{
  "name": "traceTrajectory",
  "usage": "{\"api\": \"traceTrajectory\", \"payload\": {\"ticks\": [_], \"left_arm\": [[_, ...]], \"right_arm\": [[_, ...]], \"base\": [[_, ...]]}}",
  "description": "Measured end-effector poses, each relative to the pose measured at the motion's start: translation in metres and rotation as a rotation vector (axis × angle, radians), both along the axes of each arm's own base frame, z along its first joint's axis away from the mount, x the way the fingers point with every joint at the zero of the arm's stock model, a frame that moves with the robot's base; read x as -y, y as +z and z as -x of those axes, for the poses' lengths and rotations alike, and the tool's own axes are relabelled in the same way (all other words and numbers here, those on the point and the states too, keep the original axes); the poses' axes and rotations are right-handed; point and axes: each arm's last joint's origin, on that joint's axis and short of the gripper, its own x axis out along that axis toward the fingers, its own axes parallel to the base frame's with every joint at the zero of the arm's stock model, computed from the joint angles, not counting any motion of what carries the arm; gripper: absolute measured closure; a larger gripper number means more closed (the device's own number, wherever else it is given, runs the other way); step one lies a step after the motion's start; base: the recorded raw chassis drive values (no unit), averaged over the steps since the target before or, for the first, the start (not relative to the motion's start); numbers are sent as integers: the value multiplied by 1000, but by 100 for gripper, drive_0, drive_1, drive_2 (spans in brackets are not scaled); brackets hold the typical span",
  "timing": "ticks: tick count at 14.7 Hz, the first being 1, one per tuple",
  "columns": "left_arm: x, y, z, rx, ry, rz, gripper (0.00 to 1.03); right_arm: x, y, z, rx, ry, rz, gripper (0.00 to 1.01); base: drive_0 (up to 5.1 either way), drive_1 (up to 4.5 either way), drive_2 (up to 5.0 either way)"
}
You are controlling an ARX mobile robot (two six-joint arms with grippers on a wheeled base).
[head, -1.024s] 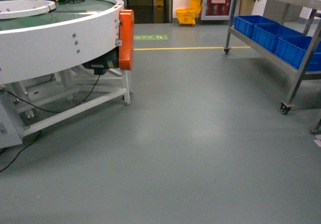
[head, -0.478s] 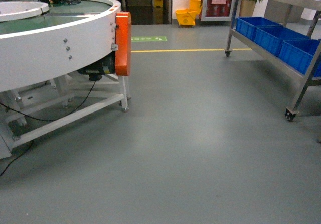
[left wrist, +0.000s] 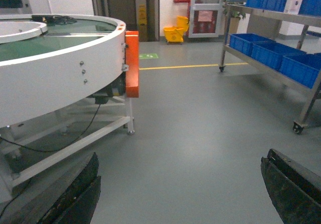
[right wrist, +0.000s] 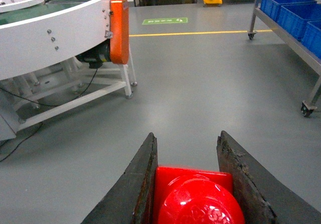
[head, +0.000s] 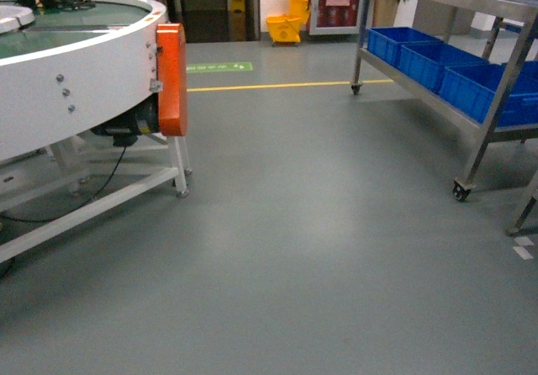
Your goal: Pick red block from blue box to shelf
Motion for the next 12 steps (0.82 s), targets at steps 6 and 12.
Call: {"api": "traceTrajectory", "payload": {"ticks": [6,12], "left_arm": [[0,0,0,0,-2,0,5],[0,0,0,0,-1,0,5]], "right_arm": [[0,0,0,-1,0,0,72],[0,0,0,-1,0,0,72]], "base": [[-141,117,-400],[-143,115,-401]]}}
